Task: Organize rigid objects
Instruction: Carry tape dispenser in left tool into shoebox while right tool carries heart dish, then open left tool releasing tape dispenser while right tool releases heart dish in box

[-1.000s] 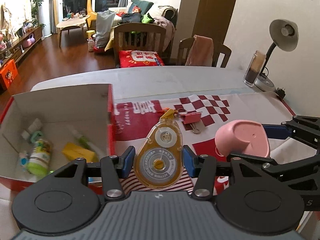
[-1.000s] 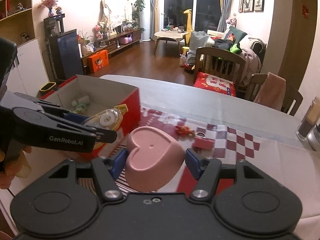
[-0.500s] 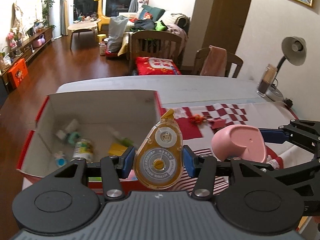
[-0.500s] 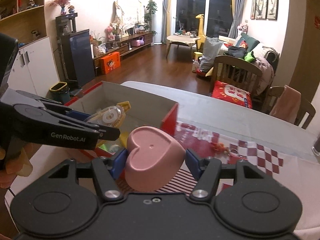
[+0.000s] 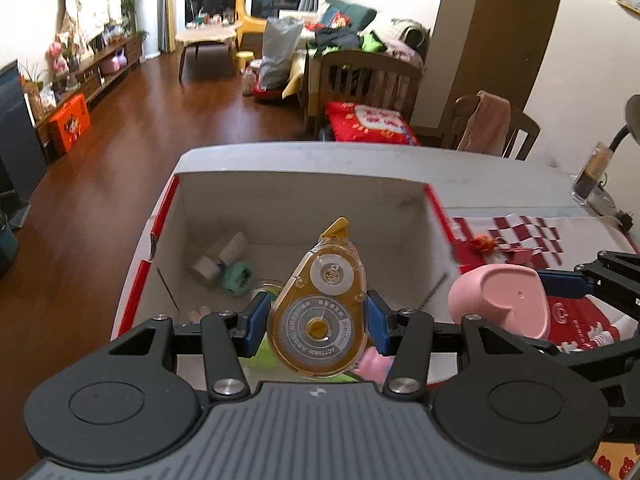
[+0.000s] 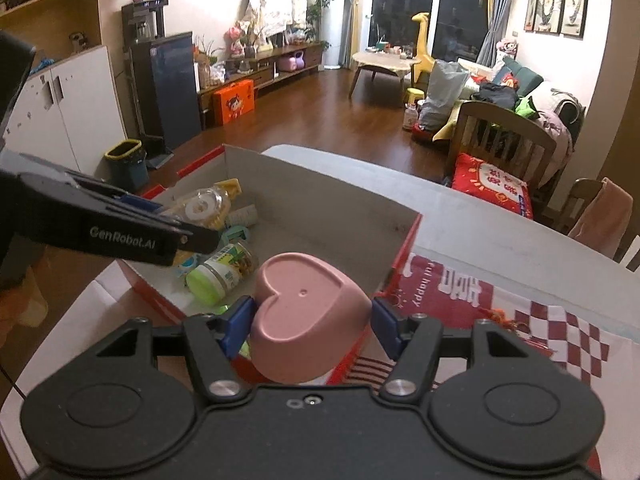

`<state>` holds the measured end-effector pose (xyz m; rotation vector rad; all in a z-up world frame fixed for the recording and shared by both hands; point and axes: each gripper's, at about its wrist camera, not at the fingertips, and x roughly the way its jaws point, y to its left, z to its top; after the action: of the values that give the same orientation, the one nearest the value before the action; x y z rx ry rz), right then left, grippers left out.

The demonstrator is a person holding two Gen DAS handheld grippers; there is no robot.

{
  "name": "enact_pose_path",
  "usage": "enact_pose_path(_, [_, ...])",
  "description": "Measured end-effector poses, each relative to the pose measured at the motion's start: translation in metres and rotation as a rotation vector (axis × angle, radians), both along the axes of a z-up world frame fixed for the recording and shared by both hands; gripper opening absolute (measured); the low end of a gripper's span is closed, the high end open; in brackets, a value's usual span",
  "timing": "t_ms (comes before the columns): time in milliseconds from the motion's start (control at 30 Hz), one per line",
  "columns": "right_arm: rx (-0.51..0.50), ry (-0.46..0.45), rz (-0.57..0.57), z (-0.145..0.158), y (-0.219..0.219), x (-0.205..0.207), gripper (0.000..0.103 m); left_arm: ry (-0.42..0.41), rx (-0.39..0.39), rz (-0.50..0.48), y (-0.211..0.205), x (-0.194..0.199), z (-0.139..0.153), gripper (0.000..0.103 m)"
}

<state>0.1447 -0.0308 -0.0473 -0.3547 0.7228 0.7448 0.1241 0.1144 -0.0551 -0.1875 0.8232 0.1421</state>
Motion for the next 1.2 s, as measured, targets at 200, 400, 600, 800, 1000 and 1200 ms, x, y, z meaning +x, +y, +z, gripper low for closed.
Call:
enact_pose_path(200, [-0.034, 0.035, 0.002, -0.020, 0.025, 0.015, 0.063, 0.066, 0.016, -0.002, 0.023, 0.025, -0.021, 0.050])
enact_pose_path(400, [-0.062, 0.057, 0.012, -0.037, 0.050, 0.031, 0.063, 0.094, 0.040, -0.014, 0.031, 0.049, -0.035, 0.050])
enact_pose_path(600, [-0.100, 0.067, 0.026, -0.049, 0.071, 0.039, 0.063, 0.120, 0.044, -0.019, 0.040, 0.070, -0.047, 0.050])
enact_pose_path(800, [-0.128, 0.094, 0.029, -0.057, 0.081, 0.041, 0.063, 0.166, 0.047, -0.031, 0.045, 0.087, -0.062, 0.050])
enact_pose_path(1000, [-0.160, 0.115, 0.019, -0.061, 0.083, 0.042, 0.063, 0.211, 0.025, -0.040, 0.048, 0.099, -0.069, 0.050])
enact_pose_path(1200, [-0.197, 0.147, 0.016, -0.065, 0.087, 0.042, 0.063, 0.259, 0.028, -0.065, 0.044, 0.106, -0.074, 0.050])
